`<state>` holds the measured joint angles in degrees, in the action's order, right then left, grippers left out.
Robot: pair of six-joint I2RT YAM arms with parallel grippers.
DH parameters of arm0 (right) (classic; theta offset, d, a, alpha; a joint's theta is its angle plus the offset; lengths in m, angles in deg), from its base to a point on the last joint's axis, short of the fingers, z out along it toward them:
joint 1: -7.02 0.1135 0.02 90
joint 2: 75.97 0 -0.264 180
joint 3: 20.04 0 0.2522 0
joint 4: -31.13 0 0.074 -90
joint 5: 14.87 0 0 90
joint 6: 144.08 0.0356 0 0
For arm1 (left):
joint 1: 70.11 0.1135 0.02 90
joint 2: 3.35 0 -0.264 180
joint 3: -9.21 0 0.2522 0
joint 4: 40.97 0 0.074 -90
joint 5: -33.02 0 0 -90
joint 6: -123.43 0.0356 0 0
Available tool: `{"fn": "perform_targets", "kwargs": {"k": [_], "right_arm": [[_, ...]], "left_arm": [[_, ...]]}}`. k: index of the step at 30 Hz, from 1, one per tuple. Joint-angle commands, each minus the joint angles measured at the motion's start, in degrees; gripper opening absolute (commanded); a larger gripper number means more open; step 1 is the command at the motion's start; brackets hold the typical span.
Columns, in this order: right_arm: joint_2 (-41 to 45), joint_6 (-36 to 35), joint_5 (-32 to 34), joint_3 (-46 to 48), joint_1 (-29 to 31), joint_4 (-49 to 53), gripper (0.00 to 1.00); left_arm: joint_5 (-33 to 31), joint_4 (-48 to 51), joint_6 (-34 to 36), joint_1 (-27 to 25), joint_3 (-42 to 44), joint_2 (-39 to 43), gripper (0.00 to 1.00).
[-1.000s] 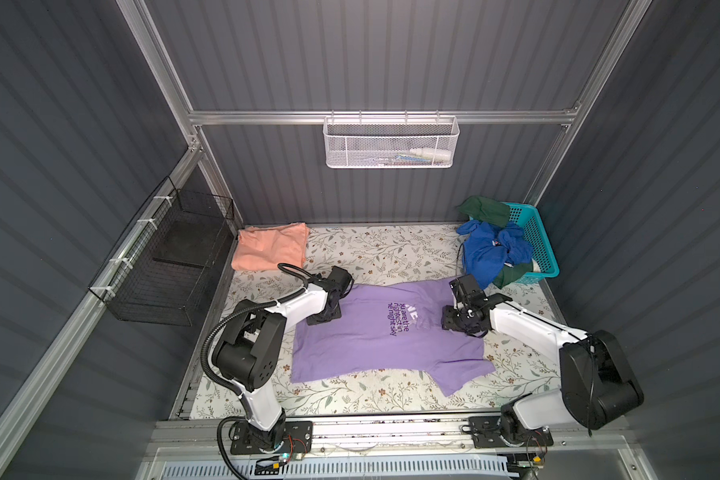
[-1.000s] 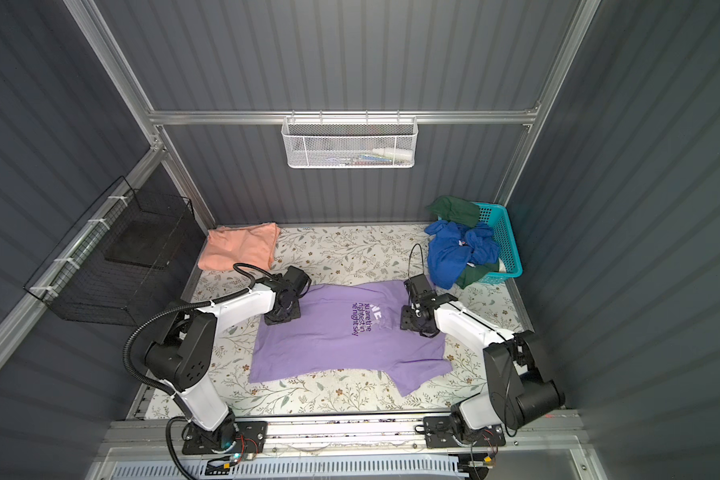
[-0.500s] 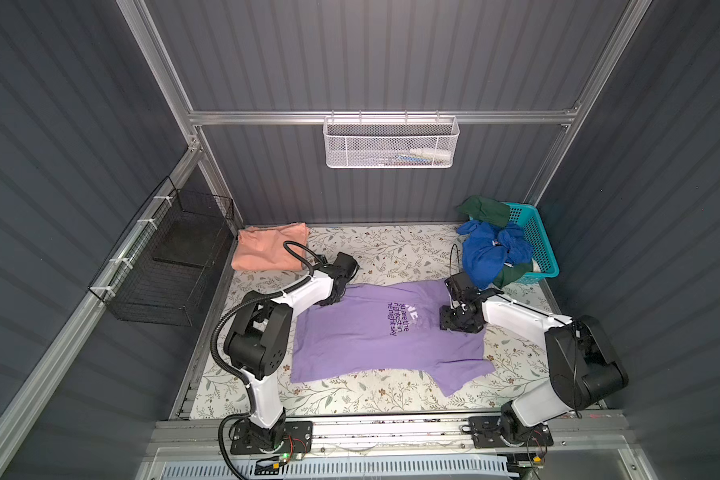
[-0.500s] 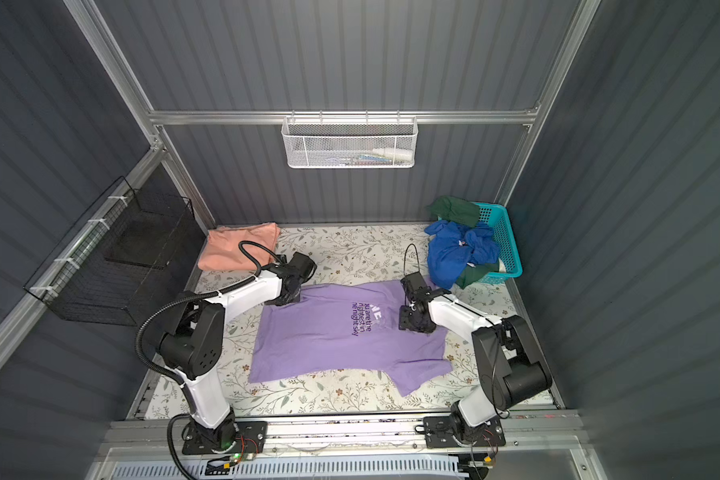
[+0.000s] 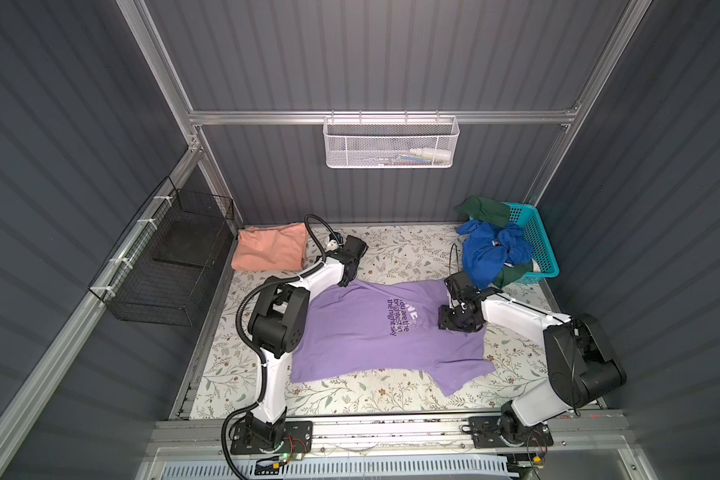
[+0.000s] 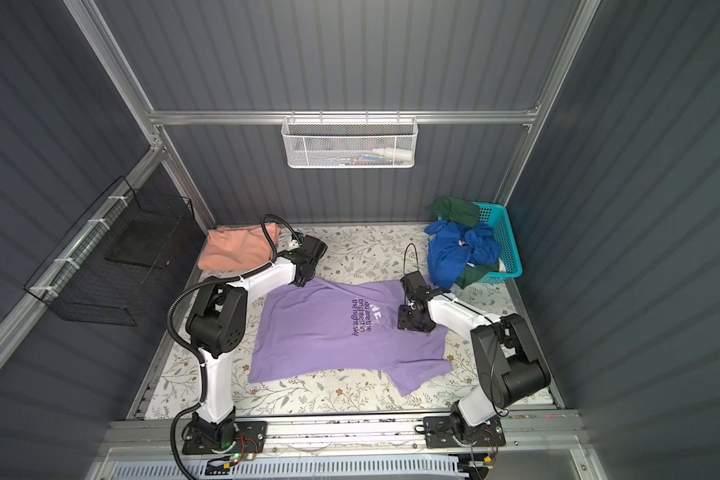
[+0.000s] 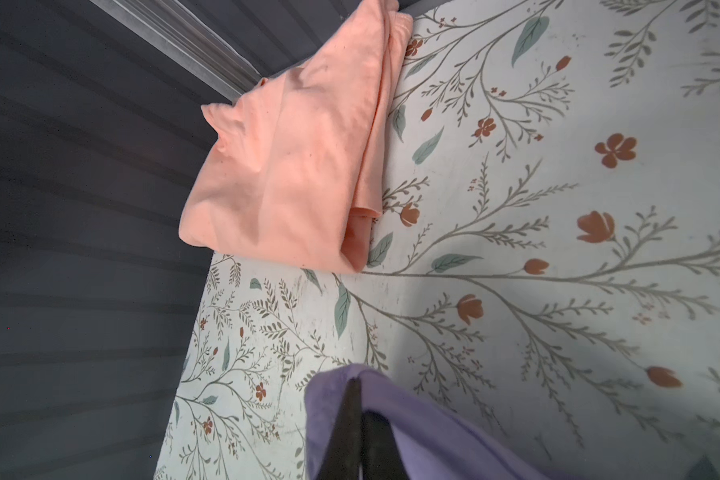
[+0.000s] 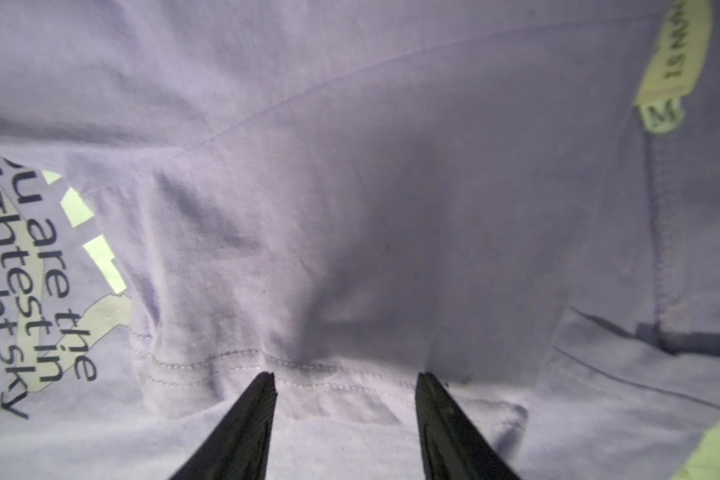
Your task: Fold and stack the t-shirts
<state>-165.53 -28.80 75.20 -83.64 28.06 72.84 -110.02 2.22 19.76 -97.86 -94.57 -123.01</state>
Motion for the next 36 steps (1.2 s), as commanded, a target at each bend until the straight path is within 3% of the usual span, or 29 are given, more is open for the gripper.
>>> {"fn": "perform_targets", "kwargs": {"k": [1,6,13,28,36], "right_arm": [[1.31,0.52,-0.77,0.93,-0.13,0.53,0.57],[1.59,0.45,-0.84,1.33,-0.12,0.16,0.57],[0.62,0.20,-1.13,0.76,-0.23,0.11,0.57],[0.60,-0.09,-0.47,0.10,-0.87,1.28,0.56],[0.44,-0.40,-0.86,0.10,-1.71,1.06,0.56]], "left_arm": [[-4.28,-1.22,1.98,0.51,-0.50,-0.03,0.00],[-6.72,-9.83,2.53,0.35,9.66,5.57,0.00],[-7.11,-12.98,-1.10,-0.72,19.28,9.52,0.00],[-15.10,-4.76,-9.50,-7.32,20.04,10.19,0.00],[-16.95,5.60,-18.97,-10.84,21.11,10.91,0.00]]}}
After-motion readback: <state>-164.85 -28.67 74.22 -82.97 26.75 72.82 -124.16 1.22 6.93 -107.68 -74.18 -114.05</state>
